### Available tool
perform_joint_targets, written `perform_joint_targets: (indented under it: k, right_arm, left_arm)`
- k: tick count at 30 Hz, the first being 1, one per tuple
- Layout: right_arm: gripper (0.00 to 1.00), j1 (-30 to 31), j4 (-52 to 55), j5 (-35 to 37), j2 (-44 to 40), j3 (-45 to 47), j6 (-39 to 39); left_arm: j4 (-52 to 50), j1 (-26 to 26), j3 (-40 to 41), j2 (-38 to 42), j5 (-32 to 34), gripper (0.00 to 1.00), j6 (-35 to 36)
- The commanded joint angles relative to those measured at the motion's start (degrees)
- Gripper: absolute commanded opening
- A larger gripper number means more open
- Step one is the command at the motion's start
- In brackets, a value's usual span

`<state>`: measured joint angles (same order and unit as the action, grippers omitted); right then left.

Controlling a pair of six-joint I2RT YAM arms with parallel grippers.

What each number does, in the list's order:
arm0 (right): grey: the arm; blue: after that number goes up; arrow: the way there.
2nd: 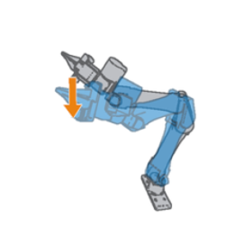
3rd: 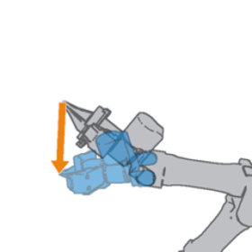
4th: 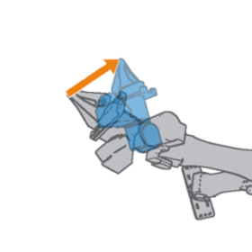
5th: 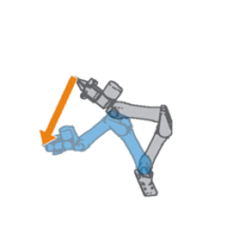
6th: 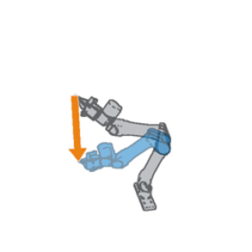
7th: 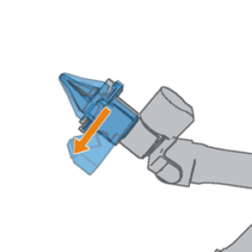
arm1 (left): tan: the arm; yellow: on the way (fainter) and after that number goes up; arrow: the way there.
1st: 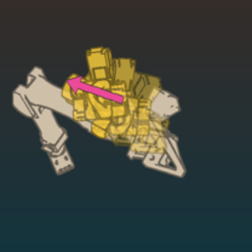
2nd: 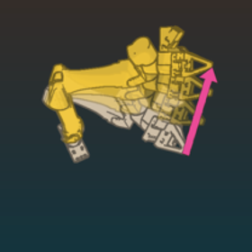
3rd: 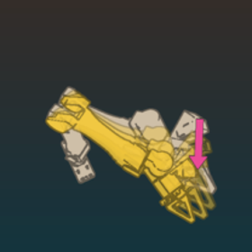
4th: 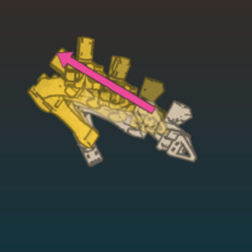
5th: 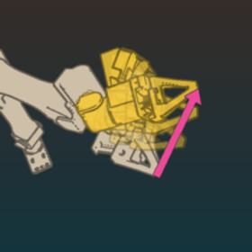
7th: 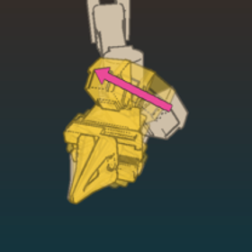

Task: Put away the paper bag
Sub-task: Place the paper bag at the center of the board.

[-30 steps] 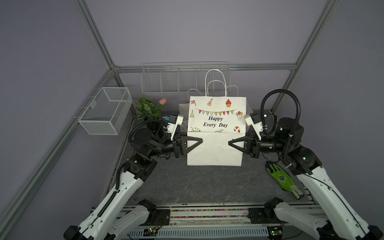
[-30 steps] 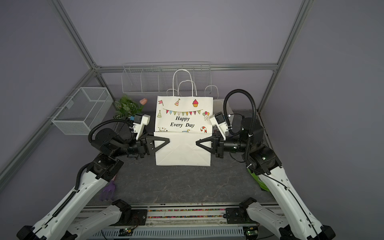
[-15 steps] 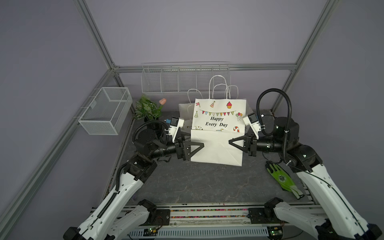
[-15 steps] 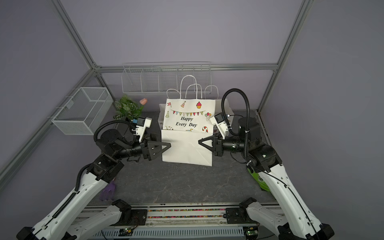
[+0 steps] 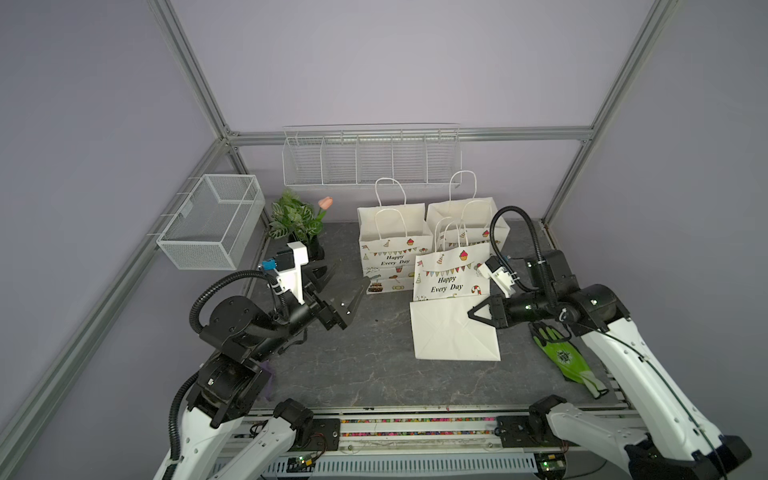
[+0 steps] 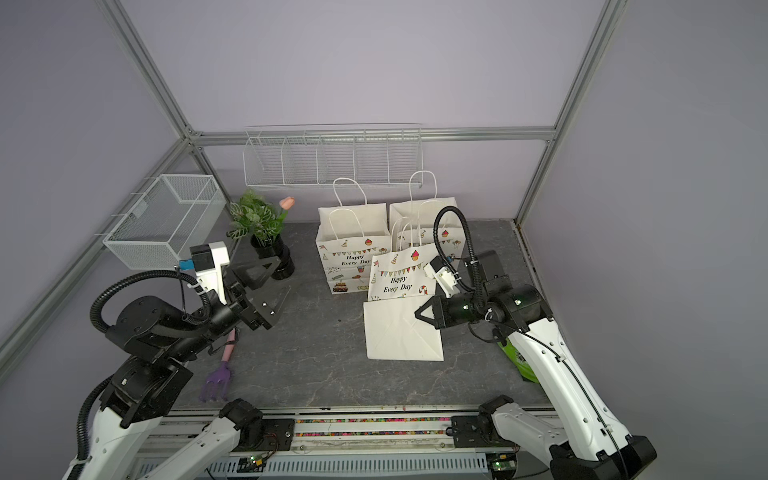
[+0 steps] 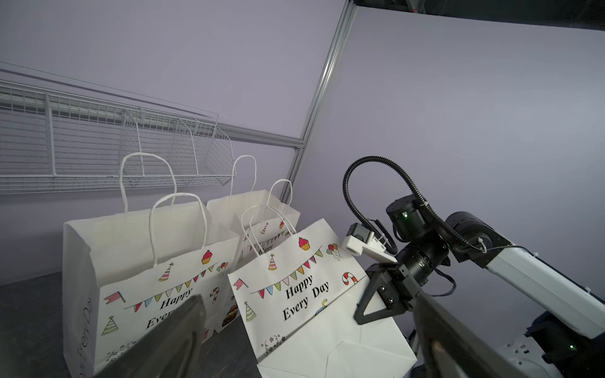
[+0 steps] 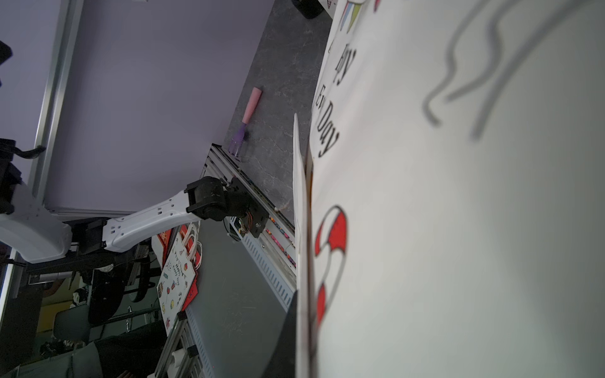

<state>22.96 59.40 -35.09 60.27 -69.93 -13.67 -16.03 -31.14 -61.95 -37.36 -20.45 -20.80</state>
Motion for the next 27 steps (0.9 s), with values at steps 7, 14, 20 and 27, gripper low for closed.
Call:
perform_joint_targets:
  k: [7, 14, 20, 27]
  right_arm:
    - [0.07, -0.19, 0.07, 2.6, -3.7, 13.25, -2.51]
    - [0.07, -2.77, 1.1, 6.85, 0.45, 14.72, 0.67]
    - [0.07, -5.09, 0.73, 8.24, 4.97, 15.91, 2.42]
    - [0.07, -6.08, 1.44, 10.81, 14.17, 14.67, 2.61]
  left_arm:
    - [-3.77, 0.19, -0.83, 0.8, 3.33, 1.0, 2.49]
    - [-3.41, 0.11, -0.36, 0.97, 2.88, 1.0, 1.98]
    - [-2.68, 0.19, 0.86, 1.03, 2.26, 1.0, 1.49]
    - [-0.72, 0.12, 1.84, 0.71, 0.82, 1.0, 0.31]
